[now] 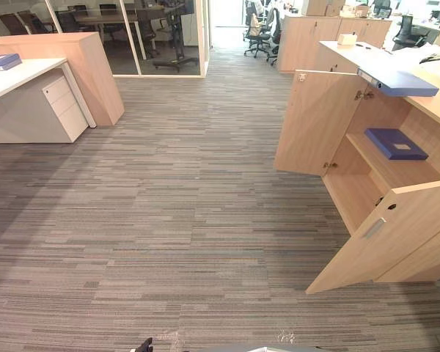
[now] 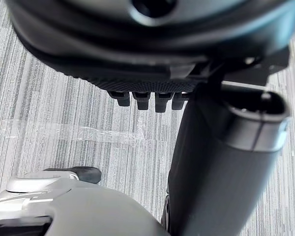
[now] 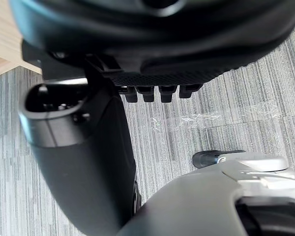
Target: Walk over to the cabinet, pick up the folder, carry it to the office cabinet, place the folder inside the office cabinet, then close the office cabinet door
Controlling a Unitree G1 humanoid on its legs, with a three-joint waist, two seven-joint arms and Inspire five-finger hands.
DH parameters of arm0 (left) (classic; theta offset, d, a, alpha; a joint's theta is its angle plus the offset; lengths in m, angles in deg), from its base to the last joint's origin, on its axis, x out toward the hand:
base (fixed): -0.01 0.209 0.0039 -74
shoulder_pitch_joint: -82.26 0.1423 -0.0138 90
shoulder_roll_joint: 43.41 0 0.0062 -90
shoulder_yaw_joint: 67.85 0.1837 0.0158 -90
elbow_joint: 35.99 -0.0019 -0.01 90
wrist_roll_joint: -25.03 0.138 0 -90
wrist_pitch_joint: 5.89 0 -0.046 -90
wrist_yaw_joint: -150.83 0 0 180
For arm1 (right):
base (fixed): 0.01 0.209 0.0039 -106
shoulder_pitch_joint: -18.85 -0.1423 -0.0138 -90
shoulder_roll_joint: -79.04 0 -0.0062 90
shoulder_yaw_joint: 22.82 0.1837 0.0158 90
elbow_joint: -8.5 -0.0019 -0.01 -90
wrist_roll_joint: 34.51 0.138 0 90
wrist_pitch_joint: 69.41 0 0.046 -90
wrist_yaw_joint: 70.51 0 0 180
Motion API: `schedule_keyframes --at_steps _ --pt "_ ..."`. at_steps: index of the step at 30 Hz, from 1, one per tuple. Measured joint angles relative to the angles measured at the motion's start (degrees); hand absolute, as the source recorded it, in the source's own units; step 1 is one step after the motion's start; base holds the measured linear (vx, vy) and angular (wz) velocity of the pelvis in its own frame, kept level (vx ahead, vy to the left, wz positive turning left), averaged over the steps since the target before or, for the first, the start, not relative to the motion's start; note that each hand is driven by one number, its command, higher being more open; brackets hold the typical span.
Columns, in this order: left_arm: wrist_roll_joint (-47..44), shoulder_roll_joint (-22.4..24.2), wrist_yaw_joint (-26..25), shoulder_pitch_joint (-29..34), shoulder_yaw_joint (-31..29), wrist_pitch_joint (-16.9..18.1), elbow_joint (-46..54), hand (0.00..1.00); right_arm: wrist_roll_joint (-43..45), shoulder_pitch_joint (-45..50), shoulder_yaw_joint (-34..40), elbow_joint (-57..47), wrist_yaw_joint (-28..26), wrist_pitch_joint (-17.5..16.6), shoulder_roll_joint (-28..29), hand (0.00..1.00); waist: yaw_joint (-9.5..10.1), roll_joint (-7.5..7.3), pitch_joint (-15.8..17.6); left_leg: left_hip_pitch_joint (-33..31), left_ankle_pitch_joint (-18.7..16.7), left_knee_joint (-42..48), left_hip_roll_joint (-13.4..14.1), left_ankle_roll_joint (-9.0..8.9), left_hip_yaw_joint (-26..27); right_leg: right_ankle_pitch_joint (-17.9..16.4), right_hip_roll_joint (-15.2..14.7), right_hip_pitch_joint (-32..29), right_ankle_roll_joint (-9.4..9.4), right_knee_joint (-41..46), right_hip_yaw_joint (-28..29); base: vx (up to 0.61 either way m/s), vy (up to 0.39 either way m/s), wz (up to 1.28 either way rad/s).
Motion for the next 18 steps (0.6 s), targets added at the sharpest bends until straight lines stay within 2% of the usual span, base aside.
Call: schedule_keyframes --at_steps 5,18 --pt "-2.25 -0.09 0.22 0.09 0.21 0.09 -0.26 1.00 0.01 -0.05 0.00 0.01 0.00 -0.45 0.01 1.00 0.00 0.12 0.35 0.32 0.01 -0.23 -0.02 0.01 0.19 -0.03 -0.05 0.15 0.29 0.03 0.08 0.00 0.000 0.00" --pt "-0.88 0.06 -0.92 0.50 0.22 1.22 -0.21 1.00 0.11 -0.03 0.04 0.03 0.05 -0.47 0.02 1.00 0.00 0.11 0.39 0.48 0.12 -0.51 -0.01 0.05 0.20 -0.03 -0.05 0.17 0.29 0.06 0.07 0.00 0.000 0.00"
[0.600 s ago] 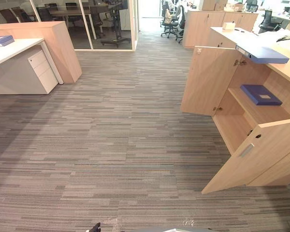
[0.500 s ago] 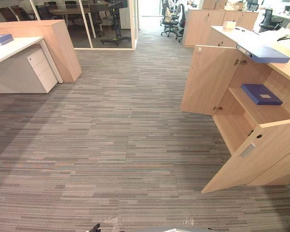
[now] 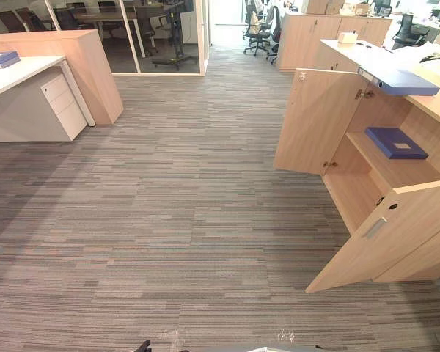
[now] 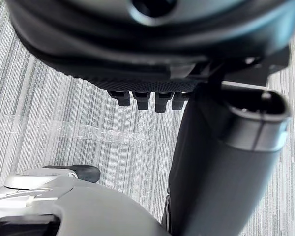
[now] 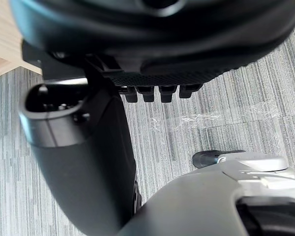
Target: Walk over to the cabinet, pick up the folder, carry it to the office cabinet, place the folder inside the office cabinet, then close the office cabinet door
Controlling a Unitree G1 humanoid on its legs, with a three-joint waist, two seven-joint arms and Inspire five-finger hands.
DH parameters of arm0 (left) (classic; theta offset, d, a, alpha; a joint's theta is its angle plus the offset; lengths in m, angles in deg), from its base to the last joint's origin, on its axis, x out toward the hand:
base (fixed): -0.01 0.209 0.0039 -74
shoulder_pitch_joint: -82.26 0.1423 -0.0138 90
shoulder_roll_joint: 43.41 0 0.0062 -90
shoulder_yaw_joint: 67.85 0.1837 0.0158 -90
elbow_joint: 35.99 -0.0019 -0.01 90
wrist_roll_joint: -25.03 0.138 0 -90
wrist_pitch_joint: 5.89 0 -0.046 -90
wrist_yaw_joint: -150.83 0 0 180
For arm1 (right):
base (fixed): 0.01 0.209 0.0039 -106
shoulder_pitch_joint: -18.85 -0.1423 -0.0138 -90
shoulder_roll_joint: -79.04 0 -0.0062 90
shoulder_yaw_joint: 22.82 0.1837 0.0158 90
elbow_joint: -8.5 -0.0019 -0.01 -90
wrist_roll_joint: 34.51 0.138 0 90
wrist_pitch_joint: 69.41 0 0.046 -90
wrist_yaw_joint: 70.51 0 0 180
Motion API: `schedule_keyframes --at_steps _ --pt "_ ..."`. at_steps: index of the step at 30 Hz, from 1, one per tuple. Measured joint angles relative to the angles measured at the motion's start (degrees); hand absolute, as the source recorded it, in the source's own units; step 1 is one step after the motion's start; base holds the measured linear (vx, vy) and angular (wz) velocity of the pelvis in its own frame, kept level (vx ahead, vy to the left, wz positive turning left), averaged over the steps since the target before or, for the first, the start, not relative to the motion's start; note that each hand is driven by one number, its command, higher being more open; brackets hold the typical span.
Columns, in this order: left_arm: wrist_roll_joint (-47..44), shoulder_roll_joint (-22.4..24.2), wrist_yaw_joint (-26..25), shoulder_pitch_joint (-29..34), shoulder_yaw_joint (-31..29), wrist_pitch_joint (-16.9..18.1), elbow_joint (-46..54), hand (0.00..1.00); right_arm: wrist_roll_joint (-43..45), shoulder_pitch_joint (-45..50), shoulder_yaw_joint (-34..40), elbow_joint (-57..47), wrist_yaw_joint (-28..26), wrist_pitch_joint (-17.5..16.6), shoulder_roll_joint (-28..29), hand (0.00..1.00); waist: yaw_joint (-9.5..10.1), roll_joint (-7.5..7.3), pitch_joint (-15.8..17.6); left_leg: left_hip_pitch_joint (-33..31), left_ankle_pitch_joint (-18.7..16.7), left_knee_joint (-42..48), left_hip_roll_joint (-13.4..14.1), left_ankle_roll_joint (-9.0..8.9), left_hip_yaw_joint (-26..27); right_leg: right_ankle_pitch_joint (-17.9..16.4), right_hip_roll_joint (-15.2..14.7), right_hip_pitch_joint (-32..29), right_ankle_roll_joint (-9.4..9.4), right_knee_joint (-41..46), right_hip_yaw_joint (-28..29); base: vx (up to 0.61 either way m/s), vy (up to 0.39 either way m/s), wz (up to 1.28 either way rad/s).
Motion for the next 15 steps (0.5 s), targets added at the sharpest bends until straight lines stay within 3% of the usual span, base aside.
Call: schedule_keyframes --at_steps 9,13,15 --pt "1.11 0.12 -1.15 0.13 -0.03 0.68 0.06 1.00 0.71 -0.01 0.00 0.05 0.69 -0.11 0.04 1.00 0.01 0.05 0.34 0.49 -0.38 0.72 0.05 -0.32 0.25 0.00 0.00 0.71 0.00 0.08 0.25 0.00 0.000 0.00" --pt "1.11 0.75 -2.25 -0.11 -0.31 1.20 2.60 1.00 2.24 -0.82 0.04 0.11 0.79 -0.36 -0.37 1.00 0.05 1.33 2.66 -5.48 -7.30 14.97 1.47 -1.47 0.53 -0.57 1.09 0.47 -0.25 1.97 0.34 -0.05 0.010 -0.02" --pt "1.19 1.42 -2.77 -0.52 -1.02 1.85 4.14 1.00 2.24 -1.35 0.31 0.03 0.91 -0.75 -0.71 1.00 0.12 1.99 4.25 -9.67 -11.10 23.70 3.33 -5.33 0.47 -2.22 2.48 -0.95 -1.75 4.57 0.31 -0.11 -0.002 0.00"
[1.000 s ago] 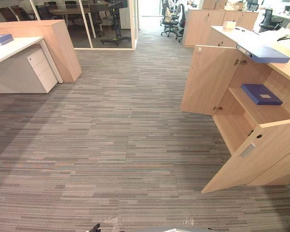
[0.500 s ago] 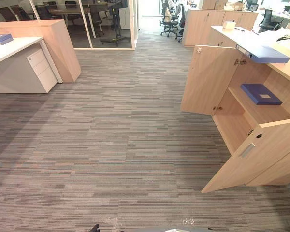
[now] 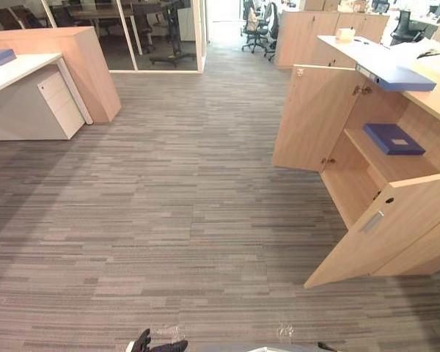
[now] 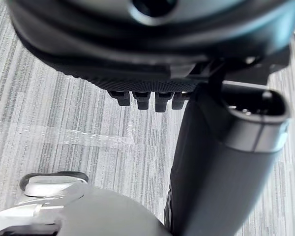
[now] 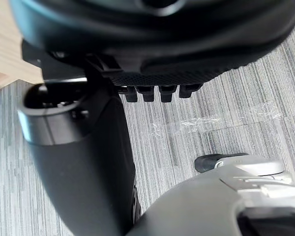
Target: Walk over to the cabinet, pick up the folder, carry it to the office cabinet, place the folder inside the office cabinet, then close the office cabinet door
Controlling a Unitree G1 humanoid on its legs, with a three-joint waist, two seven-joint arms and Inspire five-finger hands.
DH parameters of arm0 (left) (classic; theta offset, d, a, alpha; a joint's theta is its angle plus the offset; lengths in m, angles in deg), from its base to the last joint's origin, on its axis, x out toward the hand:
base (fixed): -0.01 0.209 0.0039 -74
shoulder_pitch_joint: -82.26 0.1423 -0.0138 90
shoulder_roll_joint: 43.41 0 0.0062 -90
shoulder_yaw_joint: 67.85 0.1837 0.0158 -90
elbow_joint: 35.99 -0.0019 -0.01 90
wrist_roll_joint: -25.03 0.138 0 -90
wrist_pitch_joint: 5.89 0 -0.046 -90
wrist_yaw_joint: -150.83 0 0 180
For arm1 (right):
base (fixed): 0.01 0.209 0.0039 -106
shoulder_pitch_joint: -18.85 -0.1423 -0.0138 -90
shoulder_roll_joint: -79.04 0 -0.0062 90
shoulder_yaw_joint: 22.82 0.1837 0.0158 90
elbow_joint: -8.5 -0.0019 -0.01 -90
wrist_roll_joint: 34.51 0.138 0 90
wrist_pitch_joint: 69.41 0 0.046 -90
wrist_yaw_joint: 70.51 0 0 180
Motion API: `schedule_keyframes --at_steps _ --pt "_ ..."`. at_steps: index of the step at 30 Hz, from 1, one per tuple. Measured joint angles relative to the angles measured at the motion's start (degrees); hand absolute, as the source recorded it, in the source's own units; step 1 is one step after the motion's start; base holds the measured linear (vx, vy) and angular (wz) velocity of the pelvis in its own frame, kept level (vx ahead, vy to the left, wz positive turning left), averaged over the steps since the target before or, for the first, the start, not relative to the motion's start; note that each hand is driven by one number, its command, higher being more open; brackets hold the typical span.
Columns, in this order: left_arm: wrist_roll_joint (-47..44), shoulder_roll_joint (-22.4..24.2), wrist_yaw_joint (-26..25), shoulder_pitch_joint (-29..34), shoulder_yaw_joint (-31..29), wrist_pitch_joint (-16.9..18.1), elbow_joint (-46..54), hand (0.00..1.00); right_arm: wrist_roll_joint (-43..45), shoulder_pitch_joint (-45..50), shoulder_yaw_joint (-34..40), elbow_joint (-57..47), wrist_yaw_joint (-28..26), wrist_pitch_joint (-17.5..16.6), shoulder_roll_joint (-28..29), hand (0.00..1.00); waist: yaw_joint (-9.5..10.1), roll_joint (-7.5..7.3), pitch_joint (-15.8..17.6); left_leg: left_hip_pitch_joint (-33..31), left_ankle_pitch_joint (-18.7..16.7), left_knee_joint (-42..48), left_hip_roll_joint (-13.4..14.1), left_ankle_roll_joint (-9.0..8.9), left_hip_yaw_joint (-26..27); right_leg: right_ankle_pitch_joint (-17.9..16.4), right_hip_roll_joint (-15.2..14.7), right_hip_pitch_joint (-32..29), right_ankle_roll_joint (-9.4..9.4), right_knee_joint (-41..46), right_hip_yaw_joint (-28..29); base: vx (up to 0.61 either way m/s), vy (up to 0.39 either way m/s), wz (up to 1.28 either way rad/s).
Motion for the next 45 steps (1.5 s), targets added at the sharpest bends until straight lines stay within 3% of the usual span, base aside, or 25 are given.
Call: schedule_keyframes --at_steps 2,5,11,12,13,15,16,18,22,23,24,25,26,27,28,30,31,33,35,36,39,40,42,43,45 --pt "0.49 0.75 -0.06 -0.12 -3.37 0.18 1.59 1.00 0.02 -0.55 1.03 -0.14 0.28 0.01 0.14 1.00 0.26 0.26 1.26 -4.47 -0.62 8.31 0.90 -1.56 -0.31 -0.43 0.55 -0.42 -0.62 0.96 0.00 -0.08 0.005 0.00" --pt "0.45 2.44 0.12 -0.50 -6.38 0.63 5.10 1.00 0.31 -0.80 1.93 -1.24 1.16 0.13 0.03 1.00 1.25 0.33 3.30 -12.21 -2.28 24.67 3.98 -0.45 -0.22 -1.39 -0.42 0.20 -0.62 2.17 0.01 0.00 0.034 -0.04" --pt "-0.39 2.94 0.40 -1.63 -8.18 0.49 5.19 1.00 0.28 -1.26 1.91 -1.88 1.33 0.29 -0.05 1.00 1.67 0.25 3.41 -14.24 -0.75 3.39 6.33 -0.69 -3.44 -5.34 -8.17 -0.32 5.74 4.31 0.65 0.18 0.237 0.04" --pt "-0.86 2.99 0.35 -1.49 -8.31 0.46 5.05 1.00 0.32 -1.12 1.91 -1.96 1.51 0.30 -0.08 1.00 1.85 0.27 3.41 -13.53 5.13 0.31 6.56 -2.59 -1.18 -7.10 -10.40 -0.15 8.05 5.16 0.88 0.30 0.384 -0.06" --pt "-0.88 2.74 0.19 -1.74 -8.29 0.31 4.69 1.00 0.29 -0.91 1.81 -2.00 1.52 0.50 -0.10 1.00 2.42 -0.82 3.05 -12.41 7.51 -0.45 4.98 -1.19 2.46 -7.80 -12.90 0.18 9.03 5.77 1.04 0.39 0.453 -0.19" --pt "-0.86 2.50 -0.70 -1.69 -8.35 0.28 4.71 1.00 0.04 -0.96 1.96 -2.16 1.19 0.52 0.36 1.00 3.26 -1.40 2.49 -12.16 5.87 0.64 3.90 0.63 4.30 -7.48 -13.82 -0.14 8.47 6.93 0.95 0.36 0.331 -0.30" --pt "-0.95 2.03 -0.82 -1.34 -8.50 0.06 4.70 1.00 -0.15 -1.24 2.52 -1.86 1.26 0.59 1.53 1.00 3.77 -2.41 1.53 -12.11 4.89 1.63 2.66 2.04 5.91 -6.64 -15.05 0.08 9.06 6.19 -0.06 0.35 0.259 -0.33" --pt "-0.91 1.50 -0.93 -0.98 -8.34 -0.22 4.14 1.00 -0.22 -2.57 7.09 -0.27 2.24 1.95 3.05 1.00 3.55 -3.68 -0.84 -11.02 4.56 0.53 0.24 2.48 7.44 -4.15 -17.80 0.42 11.47 4.53 -0.04 0.33 0.239 -0.27" --pt "-1.24 2.45 -0.77 0.31 -3.14 -0.21 1.98 1.00 -0.20 -2.54 17.23 -0.02 2.58 4.10 2.77 1.00 3.58 0.20 -5.71 -2.67 4.59 -8.80 -6.23 5.01 8.28 -2.00 -23.59 -2.27 11.72 13.60 3.25 0.27 0.269 -0.24" --pt "-0.74 2.48 -0.42 0.66 -1.82 -0.03 2.36 1.00 -0.17 -2.68 19.48 -0.19 2.59 4.37 2.52 1.00 3.59 1.14 -6.31 -0.73 5.02 -10.78 -7.95 5.73 8.19 -2.24 -24.77 -5.82 11.56 21.10 5.28 0.24 0.319 -0.15" --pt "-0.01 2.09 0.33 0.53 0.18 0.52 2.72 1.00 -0.24 -2.73 21.84 -1.66 2.68 3.77 2.44 1.00 3.11 0.78 -6.10 2.87 5.27 -13.47 -11.41 7.37 8.00 -1.18 -27.20 -13.02 8.82 37.27 8.91 0.16 0.211 -0.05" --pt "-0.02 1.86 0.43 0.47 0.50 0.51 2.71 1.00 -0.26 -2.70 21.81 -2.34 2.66 3.48 2.47 1.00 2.93 0.58 -6.01 3.57 5.10 -13.91 -12.01 7.77 7.92 -0.40 -27.58 -14.16 7.71 40.15 9.37 0.21 0.253 0.13" --pt "-0.02 0.86 0.61 0.43 1.85 0.37 2.47 1.00 -0.24 -3.26 21.27 -3.68 2.72 2.99 2.45 1.00 1.67 -0.32 -5.77 6.59 4.51 -15.54 -13.96 9.55 7.70 3.73 -29.58 -18.39 2.10 50.07 10.03 0.11 0.137 0.19" --pt "-0.03 0.34 0.63 0.58 2.08 0.05 2.40 1.00 -0.24 -3.82 19.47 -4.48 2.84 2.85 2.39 1.00 1.02 -1.02 -5.52 8.97 4.49 -17.35 -14.81 10.01 7.48 6.07 -30.83 -21.49 -1.75 56.54 8.22 0.12 0.163 0.19" --pt "-0.04 0.27 0.63 0.53 2.09 -0.04 2.38 1.00 -0.24 -3.95 18.49 -4.84 2.87 2.61 2.53 1.00 0.83 -1.14 -5.25 10.15 4.49 -18.15 -14.79 10.04 7.10 5.41 -30.95 -22.61 -1.70 58.76 6.38 0.09 0.078 0.14" --pt "-0.03 -0.13 0.56 0.06 1.98 -0.09 2.19 1.00 -0.15 -5.19 15.83 -5.21 2.96 1.80 4.09 1.00 0.04 -1.34 -3.61 13.10 4.19 -19.44 -12.79 10.46 6.12 -2.48 -27.73 -25.86 0.42 61.95 0.17 0.14 -0.011 0.06" --pt "-0.04 -0.55 0.51 -1.00 2.01 -0.13 1.58 1.00 1.04 -6.57 15.24 -5.44 2.78 1.93 5.28 1.00 -0.15 -1.17 -1.17 14.59 3.92 -19.38 -10.97 10.07 6.06 -7.11 -23.92 -26.45 2.51 59.90 -2.85 0.13 -0.130 -0.03" --pt "-0.02 -1.11 0.39 -2.49 1.79 -0.34 1.17 1.00 2.17 -7.27 12.37 -6.62 2.93 1.67 6.09 1.00 -0.39 -2.23 1.63 16.04 2.99 -19.28 -8.65 10.21 5.95 -10.33 -18.99 -27.56 3.58 53.08 -7.21 0.10 -0.158 0.02" --pt "0.49 -1.15 -0.23 -2.95 0.36 -1.06 1.17 1.00 3.18 -7.13 10.10 -8.03 2.93 1.64 6.83 1.00 -0.30 -3.07 2.75 17.40 0.71 -18.84 -6.64 8.95 6.31 -10.22 -15.11 -28.98 3.84 42.70 -11.68 0.12 -0.186 -0.07" --pt "1.14 -1.13 -0.25 -2.94 0.02 -1.22 1.15 1.00 3.98 -7.00 9.54 -8.14 2.97 1.50 6.88 1.00 -0.30 -3.13 2.74 17.89 -0.06 -18.65 -6.21 8.48 6.43 -10.07 -14.61 -28.92 3.62 39.45 -13.45 0.15 -0.201 -0.10" --pt "4.20 -0.40 -0.34 -3.05 -1.66 -1.40 0.17 1.00 4.96 -6.13 9.31 -7.85 2.79 1.47 6.62 1.00 -0.75 -3.04 2.29 20.53 -4.65 -17.48 -4.40 5.98 6.24 -4.61 -14.69 -27.03 -1.49 31.33 -20.43 0.29 -0.244 -0.01" --pt "4.43 0.72 -0.24 -3.34 -1.81 -1.50 -1.25 1.00 4.98 -5.94 9.41 -7.84 2.62 1.41 5.72 1.00 -0.85 -1.00 1.28 21.38 -5.71 -17.32 -1.77 4.97 6.22 -6.38 -12.44 -26.20 -2.37 31.59 -22.06 0.57 -0.277 0.11" --pt "5.15 1.64 0.68 -3.78 -3.50 -1.97 -2.01 1.00 4.71 -5.95 9.82 -7.70 2.61 1.51 5.56 1.00 -1.07 0.39 1.17 20.91 -5.68 -13.53 0.99 4.66 6.12 -8.54 -9.51 -23.89 -2.93 30.06 -23.78 0.57 -0.263 0.10" --pt "5.50 2.27 0.82 -3.69 -6.47 -2.12 -1.96 1.00 4.58 -5.73 9.84 -7.48 2.61 1.60 5.65 1.00 -1.20 0.49 1.18 18.43 -5.61 -5.56 2.88 4.09 6.10 -9.54 -7.71 -21.46 -3.44 28.30 -24.19 0.51 -0.263 -0.04" --pt "5.39 3.34 0.85 -3.38 -11.77 -2.56 -1.55 1.00 4.40 -5.30 9.66 -7.70 2.50 2.02 5.63 1.00 -1.23 1.02 1.36 9.88 -1.58 16.54 6.44 0.32 4.62 -10.17 -4.48 -16.74 -4.03 24.03 -23.87 0.54 -0.249 -0.32"
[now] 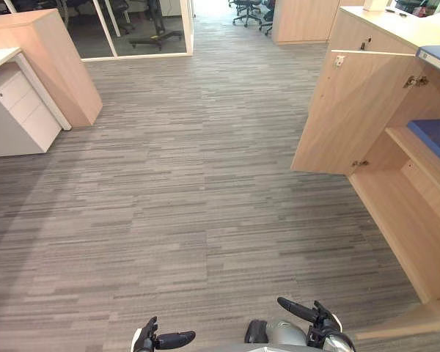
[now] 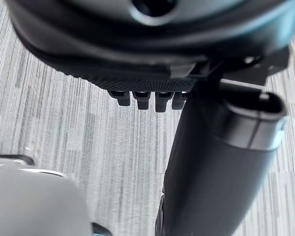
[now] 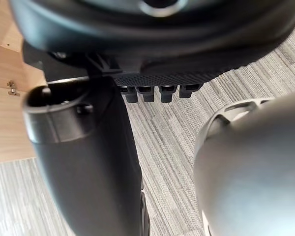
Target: Walk over to the cabinet, pick up the folder, carry it to the office cabinet, place the folder inside the office cabinet, then close the office cabinet door
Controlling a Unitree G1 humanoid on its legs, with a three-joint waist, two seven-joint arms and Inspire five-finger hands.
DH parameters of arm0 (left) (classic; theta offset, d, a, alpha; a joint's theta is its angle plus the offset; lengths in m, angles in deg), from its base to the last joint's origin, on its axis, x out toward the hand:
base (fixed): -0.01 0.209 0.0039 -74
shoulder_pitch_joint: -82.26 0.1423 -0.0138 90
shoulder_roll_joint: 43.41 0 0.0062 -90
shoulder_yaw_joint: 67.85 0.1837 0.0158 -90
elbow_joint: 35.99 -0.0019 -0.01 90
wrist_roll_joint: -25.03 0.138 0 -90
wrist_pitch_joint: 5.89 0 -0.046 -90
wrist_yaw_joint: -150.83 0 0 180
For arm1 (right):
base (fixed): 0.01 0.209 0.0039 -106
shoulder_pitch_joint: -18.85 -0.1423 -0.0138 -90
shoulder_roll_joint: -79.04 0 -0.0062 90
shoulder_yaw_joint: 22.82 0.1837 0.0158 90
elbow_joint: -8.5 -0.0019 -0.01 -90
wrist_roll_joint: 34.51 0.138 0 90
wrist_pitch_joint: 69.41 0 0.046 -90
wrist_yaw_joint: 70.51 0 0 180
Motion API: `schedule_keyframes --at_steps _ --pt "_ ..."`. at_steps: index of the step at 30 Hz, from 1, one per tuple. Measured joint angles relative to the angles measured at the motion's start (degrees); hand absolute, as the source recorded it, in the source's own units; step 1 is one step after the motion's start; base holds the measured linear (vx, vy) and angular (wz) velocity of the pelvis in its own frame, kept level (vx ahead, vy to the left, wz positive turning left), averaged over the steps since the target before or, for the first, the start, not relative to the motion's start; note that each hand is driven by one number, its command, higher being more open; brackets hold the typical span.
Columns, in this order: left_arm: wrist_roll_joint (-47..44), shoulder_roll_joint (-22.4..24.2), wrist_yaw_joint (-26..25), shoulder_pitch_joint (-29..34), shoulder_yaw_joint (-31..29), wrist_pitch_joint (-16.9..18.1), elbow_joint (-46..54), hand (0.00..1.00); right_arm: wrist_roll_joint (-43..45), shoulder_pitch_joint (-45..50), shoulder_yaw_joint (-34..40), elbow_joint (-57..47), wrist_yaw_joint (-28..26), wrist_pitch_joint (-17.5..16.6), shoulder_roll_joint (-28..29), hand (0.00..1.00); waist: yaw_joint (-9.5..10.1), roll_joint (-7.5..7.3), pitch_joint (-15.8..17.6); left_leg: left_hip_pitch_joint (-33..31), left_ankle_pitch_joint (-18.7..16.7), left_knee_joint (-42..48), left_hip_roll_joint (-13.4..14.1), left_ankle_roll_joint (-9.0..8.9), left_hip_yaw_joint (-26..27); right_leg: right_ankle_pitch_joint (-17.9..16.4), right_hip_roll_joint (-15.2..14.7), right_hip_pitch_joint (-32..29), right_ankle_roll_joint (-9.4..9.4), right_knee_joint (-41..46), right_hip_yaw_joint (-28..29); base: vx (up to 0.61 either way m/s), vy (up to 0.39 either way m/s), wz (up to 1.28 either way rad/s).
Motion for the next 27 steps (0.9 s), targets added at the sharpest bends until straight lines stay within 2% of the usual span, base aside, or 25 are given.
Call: schedule_keyframes --at_steps 1,2,4,5,7,8,9,10,11,12,13,14,15,16,17,18,19,20,21,22,23,24,25,26,27 --pt "-2.04 1.92 -0.04 1.34 -4.67 -0.03 1.71 1.00 0.14 0.63 -0.04 -0.22 0.00 -0.04 -0.27 1.00 0.29 0.66 0.11 -8.91 3.91 20.14 3.31 -1.37 -1.53 -0.69 3.52 4.47 -1.05 -3.33 1.90 0.56 -0.161 -0.81" --pt "-3.87 2.25 -0.18 2.04 -6.34 -0.05 1.97 1.00 0.24 0.77 -0.71 0.28 0.00 0.08 -0.26 1.00 0.89 0.41 0.30 -12.58 3.83 27.65 4.54 -1.26 -1.33 -1.14 5.02 7.67 -1.49 -5.18 4.14 0.65 -0.108 -1.03" --pt "-8.10 2.89 0.26 2.75 -8.79 0.30 4.02 1.00 0.43 1.06 -2.08 0.55 -0.02 0.27 0.38 1.00 1.93 -1.33 0.47 -18.08 3.44 31.05 4.88 -0.60 -0.96 -1.53 5.78 12.58 -1.37 -8.64 8.37 0.54 0.020 -1.06" --pt "-8.45 3.11 0.18 2.89 -9.28 0.59 5.25 1.00 0.40 1.23 -3.64 0.87 -0.02 0.31 0.33 1.00 2.69 -2.06 0.35 -20.98 3.16 29.41 4.65 -0.25 -0.97 -1.70 5.71 14.54 -1.05 -10.20 11.10 0.40 0.050 -1.05" --pt "-8.76 3.50 -0.01 2.66 -9.37 0.72 5.86 1.00 0.41 0.99 -4.11 1.61 0.09 0.49 0.26 1.00 3.29 -2.46 0.19 -23.59 1.60 24.13 3.96 0.00 -1.44 -1.62 5.19 16.99 -0.43 -11.75 14.53 0.40 0.098 -1.03" --pt "-8.91 3.66 -0.62 2.64 -9.37 0.75 6.42 1.00 0.42 0.75 -4.84 1.97 0.21 0.56 0.25 1.00 3.43 -2.81 0.44 -24.82 0.31 17.88 3.09 -0.30 -2.13 -1.50 4.48 19.29 0.70 -13.27 17.01 0.49 0.187 -1.12" --pt "-8.97 3.39 -1.06 2.42 -9.34 0.77 6.47 1.00 0.45 0.62 -5.68 2.51 0.26 0.58 0.41 1.00 3.58 -3.55 0.61 -25.28 -0.07 8.76 1.15 -0.48 -4.02 -1.59 2.93 21.02 2.38 -14.45 18.66 0.40 0.190 -0.92" --pt "-8.99 3.32 -1.37 2.23 -9.33 0.77 6.46 1.00 0.48 0.63 -5.71 2.70 0.26 0.58 0.56 1.00 3.87 -3.83 0.58 -25.24 0.11 3.14 -0.09 -0.73 -5.93 -1.84 2.04 21.50 3.30 -14.84 19.29 0.38 0.239 -0.82" --pt "-9.00 3.41 -2.12 1.62 -9.27 0.80 6.44 1.00 0.50 0.68 -6.00 2.78 0.28 0.57 0.57 1.00 4.17 -3.98 0.48 -25.51 0.82 -6.91 -2.16 -0.79 -10.93 -2.67 0.61 22.36 4.75 -15.60 20.43 0.40 0.293 -0.62" --pt "-9.01 3.55 -2.72 1.67 -9.25 0.78 6.34 1.00 0.51 0.73 -6.35 2.88 0.28 0.58 0.42 1.00 4.23 -3.82 0.40 -25.70 2.30 -12.01 -3.29 -0.76 -14.86 -3.38 -0.27 23.29 5.98 -16.14 21.21 0.51 0.408 -0.68" --pt "-9.14 3.90 -3.33 1.97 -9.08 0.79 6.28 1.00 0.49 1.07 -6.82 3.17 0.29 0.59 -0.01 1.00 4.52 -3.18 -0.34 -25.84 5.37 -16.36 -3.99 -0.83 -18.79 -4.60 -1.16 23.93 8.06 -15.97 22.61 0.47 0.394 -0.53" --pt "-9.45 4.32 -3.49 2.43 -9.01 0.79 6.20 1.00 0.50 1.31 -7.06 3.23 0.30 0.59 -0.41 1.00 4.76 -2.42 -0.98 -25.99 8.97 -16.43 -3.78 -2.19 -19.02 -5.17 -1.40 24.24 9.05 -15.85 23.38 0.50 0.440 -0.62" --pt "-10.31 3.54 -3.53 2.98 -9.23 0.65 5.20 1.00 0.44 1.52 -7.52 3.83 0.40 0.59 -0.20 1.00 5.07 -3.51 -2.04 -26.25 11.31 -14.08 -5.16 -3.38 -17.19 -6.05 -3.65 24.55 10.72 -15.22 24.69 0.51 0.446 -0.72" --pt "-10.36 2.58 -4.15 3.17 -9.21 0.73 4.38 1.00 0.11 1.71 -7.71 4.22 -0.01 0.72 0.91 1.00 5.37 -5.07 -3.39 -25.88 9.84 -14.14 -6.30 -2.00 -14.40 -5.09 -6.57 22.83 12.36 -13.50 25.73 0.48 0.429 -0.77" --pt "-10.36 2.32 -4.33 3.09 -9.26 0.71 3.98 1.00 -0.03 1.66 -7.61 4.16 -0.17 0.71 1.23 1.00 5.76 -5.58 -3.78 -25.37 9.15 -13.97 -6.54 -1.16 -12.75 -4.56 -7.67 21.83 12.98 -11.90 26.31 0.41 0.393 -1.04" --pt "-10.36 2.23 -4.61 2.90 -9.57 0.57 3.87 1.00 -0.05 1.60 -7.45 3.88 -0.34 0.70 1.52 1.00 6.58 -6.12 -4.05 -23.22 7.92 -14.47 -6.97 0.33 -9.23 -3.76 -9.88 19.33 12.66 -6.77 27.20 0.29 0.302 -1.11" --pt "-10.35 2.28 -4.83 3.04 -9.51 0.57 3.85 1.00 -0.04 1.61 -6.94 3.43 -0.38 0.66 1.55 1.00 6.92 -6.01 -3.97 -20.73 7.20 -15.25 -7.43 1.51 -6.67 -2.99 -11.59 16.99 11.39 -0.66 27.15 0.30 0.381 -1.39" --pt "-10.47 2.38 -4.86 3.10 -9.07 0.58 3.60 1.00 0.00 1.66 -5.09 2.45 -0.71 0.63 1.53 1.00 7.02 -5.39 -3.58 -17.21 6.42 -16.71 -8.07 2.80 -3.60 -0.93 -14.08 12.54 7.79 9.85 26.49 0.22 0.383 -1.11" --pt "-10.58 2.30 -4.81 3.08 -8.69 0.58 3.34 1.00 -0.01 1.69 -4.28 2.20 -0.94 0.55 1.42 1.00 6.94 -5.10 -3.39 -15.42 6.06 -17.52 -8.53 3.46 -2.12 0.53 -15.68 10.29 5.30 15.29 25.69 0.20 0.442 -1.02" --pt "-10.63 1.89 -4.63 3.03 -8.39 0.62 2.55 1.00 -0.09 1.73 -2.61 1.16 -1.12 -0.17 1.42 1.00 6.08 -5.20 -3.46 -12.64 5.69 -19.09 -9.85 4.38 0.19 2.51 -19.59 7.00 1.00 23.18 22.51 0.13 0.395 -0.67" --pt "-10.40 1.17 -4.45 2.58 -7.13 0.60 1.60 1.00 -0.09 1.53 -0.74 0.81 -1.25 -0.93 1.41 1.00 4.76 -5.19 -3.45 -9.70 5.46 -20.69 -10.81 5.16 1.19 2.81 -23.22 5.70 -0.86 26.98 16.59 0.09 0.283 -0.62" --pt "-10.01 1.00 -4.14 2.60 -6.71 0.65 1.42 1.00 -0.08 1.45 0.27 0.86 -1.38 -1.39 1.44 1.00 4.31 -5.07 -3.42 -7.52 5.57 -22.35 -10.85 5.42 2.09 2.33 -23.96 5.58 -0.22 27.17 13.25 0.07 0.203 -0.53" --pt "-9.94 1.07 -4.04 2.71 -6.60 0.66 1.12 1.00 -0.06 1.47 1.25 1.05 -1.44 -1.71 1.55 1.00 3.92 -4.78 -3.60 -5.55 5.57 -24.13 -10.43 5.68 3.04 1.32 -23.36 5.41 1.38 25.69 10.31 0.07 0.115 -0.69" --pt "-9.87 1.06 -3.85 2.63 -6.19 0.61 0.21 1.00 -0.03 1.38 1.34 1.37 -1.50 -2.20 1.48 1.00 3.62 -3.99 -3.73 -4.21 4.76 -25.28 -9.26 5.49 3.88 -0.46 -20.59 5.01 4.38 22.16 7.99 0.07 0.078 -0.63" --pt "-9.86 0.98 -3.74 2.61 -5.97 0.61 -0.20 1.00 -0.02 1.32 1.34 1.54 -1.51 -2.36 1.50 1.00 3.23 -3.72 -3.88 -4.05 4.66 -25.63 -8.68 5.43 4.27 -1.30 -18.88 4.39 5.68 20.23 7.48 0.07 0.008 -0.57"
